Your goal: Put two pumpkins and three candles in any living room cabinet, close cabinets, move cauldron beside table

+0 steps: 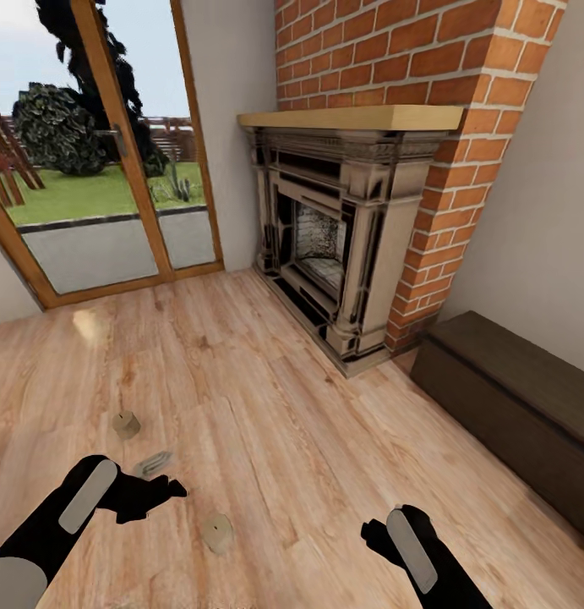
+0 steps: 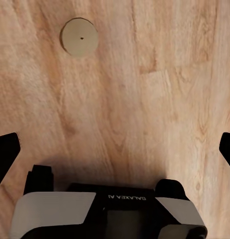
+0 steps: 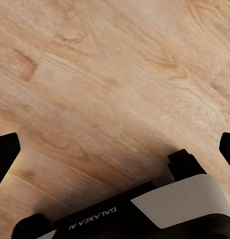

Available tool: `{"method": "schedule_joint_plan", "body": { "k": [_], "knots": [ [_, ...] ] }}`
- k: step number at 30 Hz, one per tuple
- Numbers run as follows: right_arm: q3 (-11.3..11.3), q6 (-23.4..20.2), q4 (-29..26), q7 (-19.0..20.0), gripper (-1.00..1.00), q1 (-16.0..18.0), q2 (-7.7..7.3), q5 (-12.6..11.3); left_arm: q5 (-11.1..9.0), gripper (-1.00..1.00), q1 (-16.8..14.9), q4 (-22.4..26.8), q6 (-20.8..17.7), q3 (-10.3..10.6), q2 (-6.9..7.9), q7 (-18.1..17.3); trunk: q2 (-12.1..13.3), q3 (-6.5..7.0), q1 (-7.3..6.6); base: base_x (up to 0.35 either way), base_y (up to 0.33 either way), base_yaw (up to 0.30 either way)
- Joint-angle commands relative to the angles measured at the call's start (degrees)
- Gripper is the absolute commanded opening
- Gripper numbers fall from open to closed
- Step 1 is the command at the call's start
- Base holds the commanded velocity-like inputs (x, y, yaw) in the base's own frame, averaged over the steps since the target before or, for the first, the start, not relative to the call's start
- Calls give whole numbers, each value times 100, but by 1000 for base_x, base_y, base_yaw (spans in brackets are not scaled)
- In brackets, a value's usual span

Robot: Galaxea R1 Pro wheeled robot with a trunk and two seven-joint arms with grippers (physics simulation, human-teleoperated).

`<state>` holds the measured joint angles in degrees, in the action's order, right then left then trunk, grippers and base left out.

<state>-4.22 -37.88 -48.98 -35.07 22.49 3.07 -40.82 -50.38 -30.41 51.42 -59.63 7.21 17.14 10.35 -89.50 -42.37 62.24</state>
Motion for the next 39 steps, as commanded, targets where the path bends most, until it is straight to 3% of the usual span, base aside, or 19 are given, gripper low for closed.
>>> {"method": "schedule_joint_plan", "body": {
  "k": [1,5,9,10,11,15,16,17,19,22,24,28,39],
  "knots": [
    [0,0,1,0,100,0,0,1,1,100,0,-3,0,0,0,1,0,0,0,0,0,292],
    [-55,0,2,0,100,1,0,24,1,100,0,-2,0,0,0,1,0,0,0,0,0,292],
    [-562,7,2,-45,100,1,42,177,6,100,0,-2,3,16,-4,3,0,-9,0,0,0,281],
    [-701,6,2,-161,100,7,170,201,8,100,0,-1,15,29,-6,7,0,-14,0,0,0,251],
    [-731,2,4,-213,100,13,222,207,8,100,0,-1,29,36,-7,8,0,-20,0,0,0,248],
    [-845,-72,32,-930,100,48,673,195,46,100,0,7,171,116,-21,16,0,-44,0,0,0,240],
    [-854,-83,32,-1042,100,50,692,193,115,100,0,9,184,139,-31,19,0,-50,0,0,0,237],
    [-857,-91,31,-1083,100,51,692,192,170,100,0,11,188,150,-35,21,0,-57,0,0,0,237],
    [-930,-153,21,-1183,100,53,692,193,495,100,0,14,204,165,-50,31,0,-69,0,0,0,237],
    [-1219,-276,2,-1216,100,59,692,194,906,100,0,16,253,166,-63,41,0,-89,0,0,0,235],
    [-1380,-317,-3,-1225,100,61,692,192,1057,100,0,17,329,166,-67,44,0,-102,0,0,0,225],
    [-1482,-326,-7,-1232,100,63,692,196,1151,100,0,17,395,167,-70,39,0,-132,0,0,0,191],
    [-1529,-333,-14,-1217,100,63,692,197,1170,100,0,18,408,167,-70,37,0,-221,0,144,20,168]
  ]
}}
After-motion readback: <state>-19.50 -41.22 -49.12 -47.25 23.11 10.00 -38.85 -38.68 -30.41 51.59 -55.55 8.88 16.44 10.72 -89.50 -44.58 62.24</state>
